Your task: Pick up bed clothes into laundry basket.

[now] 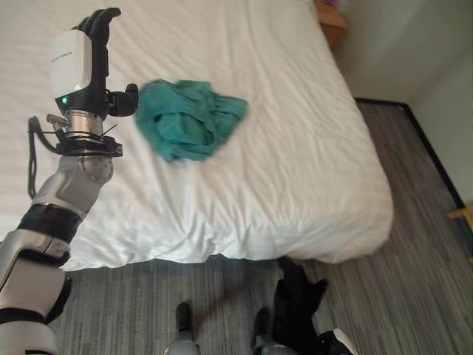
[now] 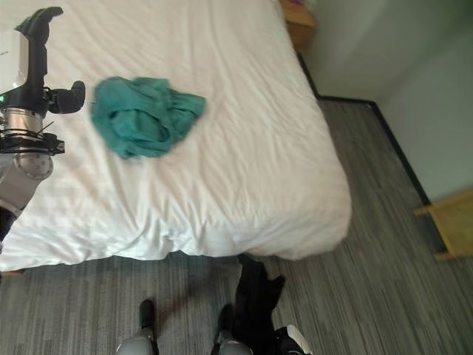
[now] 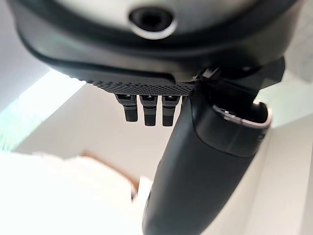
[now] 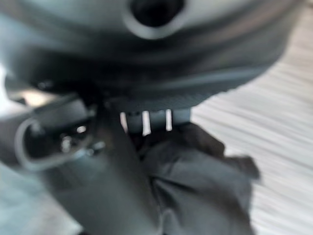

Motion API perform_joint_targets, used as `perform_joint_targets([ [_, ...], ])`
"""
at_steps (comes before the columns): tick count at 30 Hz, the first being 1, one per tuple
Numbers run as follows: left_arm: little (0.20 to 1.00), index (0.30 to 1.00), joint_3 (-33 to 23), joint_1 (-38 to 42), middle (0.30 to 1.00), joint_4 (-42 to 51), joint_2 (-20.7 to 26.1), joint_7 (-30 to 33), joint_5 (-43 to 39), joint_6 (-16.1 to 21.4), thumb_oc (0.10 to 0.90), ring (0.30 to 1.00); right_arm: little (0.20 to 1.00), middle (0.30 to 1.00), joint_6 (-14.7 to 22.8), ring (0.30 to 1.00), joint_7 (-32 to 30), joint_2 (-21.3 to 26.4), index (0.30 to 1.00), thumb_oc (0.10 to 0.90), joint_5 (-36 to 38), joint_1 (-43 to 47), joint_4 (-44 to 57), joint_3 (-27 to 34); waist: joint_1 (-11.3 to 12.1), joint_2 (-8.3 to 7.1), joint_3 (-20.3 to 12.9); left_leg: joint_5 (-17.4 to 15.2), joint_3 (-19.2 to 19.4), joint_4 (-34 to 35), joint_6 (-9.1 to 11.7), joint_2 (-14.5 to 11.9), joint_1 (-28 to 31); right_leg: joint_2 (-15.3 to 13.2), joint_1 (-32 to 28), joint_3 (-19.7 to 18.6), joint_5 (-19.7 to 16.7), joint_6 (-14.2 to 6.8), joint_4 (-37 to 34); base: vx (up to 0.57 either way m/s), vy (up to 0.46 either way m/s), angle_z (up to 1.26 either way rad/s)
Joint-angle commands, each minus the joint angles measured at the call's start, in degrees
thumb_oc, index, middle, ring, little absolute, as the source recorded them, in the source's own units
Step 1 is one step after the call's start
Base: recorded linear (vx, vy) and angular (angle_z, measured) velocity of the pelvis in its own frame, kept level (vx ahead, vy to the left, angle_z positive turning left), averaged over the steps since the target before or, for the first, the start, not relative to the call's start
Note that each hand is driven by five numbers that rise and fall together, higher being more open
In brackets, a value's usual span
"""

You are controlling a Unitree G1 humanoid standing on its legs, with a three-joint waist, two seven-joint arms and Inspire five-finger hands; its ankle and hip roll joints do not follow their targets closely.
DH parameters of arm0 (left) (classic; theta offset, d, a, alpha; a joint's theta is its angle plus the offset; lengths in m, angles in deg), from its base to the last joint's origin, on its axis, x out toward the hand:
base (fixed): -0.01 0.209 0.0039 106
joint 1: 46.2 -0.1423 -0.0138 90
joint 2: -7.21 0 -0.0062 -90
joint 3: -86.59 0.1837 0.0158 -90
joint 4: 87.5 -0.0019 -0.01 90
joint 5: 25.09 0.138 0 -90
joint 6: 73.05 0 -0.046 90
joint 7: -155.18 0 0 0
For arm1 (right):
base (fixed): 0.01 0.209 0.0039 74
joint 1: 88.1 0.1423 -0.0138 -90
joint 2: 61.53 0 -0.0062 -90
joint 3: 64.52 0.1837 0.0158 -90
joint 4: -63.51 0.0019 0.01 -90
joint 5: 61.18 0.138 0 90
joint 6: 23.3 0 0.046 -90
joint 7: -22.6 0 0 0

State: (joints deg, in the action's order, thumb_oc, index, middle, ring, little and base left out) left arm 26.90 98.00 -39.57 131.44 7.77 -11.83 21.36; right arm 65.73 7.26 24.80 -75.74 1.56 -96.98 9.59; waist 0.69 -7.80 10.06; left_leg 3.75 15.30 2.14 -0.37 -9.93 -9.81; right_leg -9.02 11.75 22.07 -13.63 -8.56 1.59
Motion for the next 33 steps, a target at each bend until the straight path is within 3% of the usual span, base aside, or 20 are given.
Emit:
perform_joint_targets([
  [1,0.9,0.9,-2.1,10.4,0.9,-2.8,5.6,2.1,3.4,-0.6,0.8,0.9,0.3,0.3,-0.1,0.3,-2.3,3.2,0.3,0.4,0.4,-0.6,0.1,1.1,4.2,-0.96,-1.1,-2.1,-3.2,2.2,4.8,0.7,1.2,-4.2,-11.8,2.2,1.7,-6.4,3.7,0.1,0.034,-0.65],
  [6,0.9,0.9,1.3,15.2,0.9,-8.8,7.5,1.3,4.9,-1.7,0.8,0.9,0.3,0.3,0.3,0.3,-1.3,3.1,0.3,0.4,1.1,-1.6,-2.1,1.2,3.9,-3.68,-1.5,-2.4,-1.6,2.4,4.7,0.6,0.3,-4.2,-12.4,1.0,-3.4,-6.4,-0.9,-0.02,-0.018,-0.37],
  [9,0.9,0.9,1.1,17.1,0.9,-13.2,8.5,1.3,3.7,-2.0,0.8,0.9,0.3,0.3,0.4,0.3,-0.7,2.7,0.3,0.4,1.6,-0.5,-2.9,0.6,3.5,-4.81,-1.2,-1.8,-1.2,2.4,5.6,-1.3,-1.7,-4.1,-11.4,1.2,-7.0,-6.4,-2.6,-0.04,-0.065,-0.14],
  [15,0.9,0.9,-3.9,16.0,0.9,-16.8,3.6,1.4,-4.4,1.1,0.8,0.9,0.3,0.3,1.2,0.3,-0.7,3.4,0.3,0.4,3.2,1.4,-1.8,0.5,1.1,-5.48,-0.5,-1.0,-2.1,2.3,6.8,-2.9,-4.7,-4.1,-10.0,-1.2,-9.1,-6.4,-3.9,-0.01,-0.017,-0.02],
  [17,0.9,0.9,-4.9,15.4,0.9,-16.6,2.0,0.9,-7.5,2.5,0.8,0.9,0.3,0.3,1.1,0.3,-0.8,4.7,0.3,0.4,3.9,2.3,-1.7,0.7,0.0,-5.23,-1.0,-2.2,-2.9,2.4,7.5,-3.5,-5.3,-3.8,-10.2,-2.1,-9.1,-6.4,-5.0,0.06,-0.026,0.22],
  [23,0.9,0.9,-2.2,15.1,0.9,-19.9,-5.6,-1.1,-8.2,2.8,0.8,0.9,0.3,0.3,1.6,0.3,-1.1,6.0,0.3,0.4,4.9,4.8,-1.5,-0.6,-1.9,-6.38,-0.5,-1.7,-3.1,2.6,7.8,-3.8,-7.4,-3.6,-8.2,-3.0,-9.8,-6.4,-6.0,-0.02,-0.013,0.08],
  [24,0.684,0.684,-1.3,15.3,0.684,-21.9,-7.4,-2.7,-7.3,2.5,0.656,0.684,0.3,0.3,1.7,0.3,-1.2,5.7,0.3,0.4,4.7,5.1,-1.5,-1.2,-2.2,-6.72,0.1,-1.4,-3.1,2.6,7.9,-3.9,-7.9,-3.5,-7.9,-2.6,-9.8,-6.4,-6.0,-0.13,-0.03,-0.03],
  [25,0.3,0.3,-1.2,15.6,0.3,-22.2,-7.5,-2.8,-7.3,2.6,0.4,0.3,0.3,0.3,1.7,0.3,-1.3,5.6,0.3,0.4,4.7,5.2,-1.5,-1.1,-2.0,-6.93,0.5,0.2,-2.4,2.7,7.5,-3.7,-8.3,-3.8,-7.3,-2.4,-10.3,-6.4,-5.6,-0.13,-0.017,-0.03],
  [26,0.3,0.3,-0.8,14.8,0.3,-22.2,-10.4,-3.7,-6.3,2.6,0.4,0.3,0.3,0.3,1.7,0.3,-1.2,5.3,0.3,0.4,4.5,5.5,-1.8,-1.6,-2.1,-6.98,0.8,0.1,-2.7,2.8,7.6,-3.6,-8.5,-3.8,-7.0,-2.7,-9.9,-6.4,-5.7,-0.09,0.008,-0.05],
  [33,0.3,0.3,1.5,17.7,0.3,-17.5,-19.0,-3.6,-6.5,3.0,0.4,0.3,0.3,0.3,2.0,0.3,-0.8,6.1,0.3,0.4,5.3,5.4,-1.3,-1.9,-2.3,-5.82,0.8,-1.1,-3.1,2.9,7.1,-2.1,-7.1,-4.5,-7.7,-3.4,-7.2,-6.4,-5.7,0.0,0.004,0.05],
])
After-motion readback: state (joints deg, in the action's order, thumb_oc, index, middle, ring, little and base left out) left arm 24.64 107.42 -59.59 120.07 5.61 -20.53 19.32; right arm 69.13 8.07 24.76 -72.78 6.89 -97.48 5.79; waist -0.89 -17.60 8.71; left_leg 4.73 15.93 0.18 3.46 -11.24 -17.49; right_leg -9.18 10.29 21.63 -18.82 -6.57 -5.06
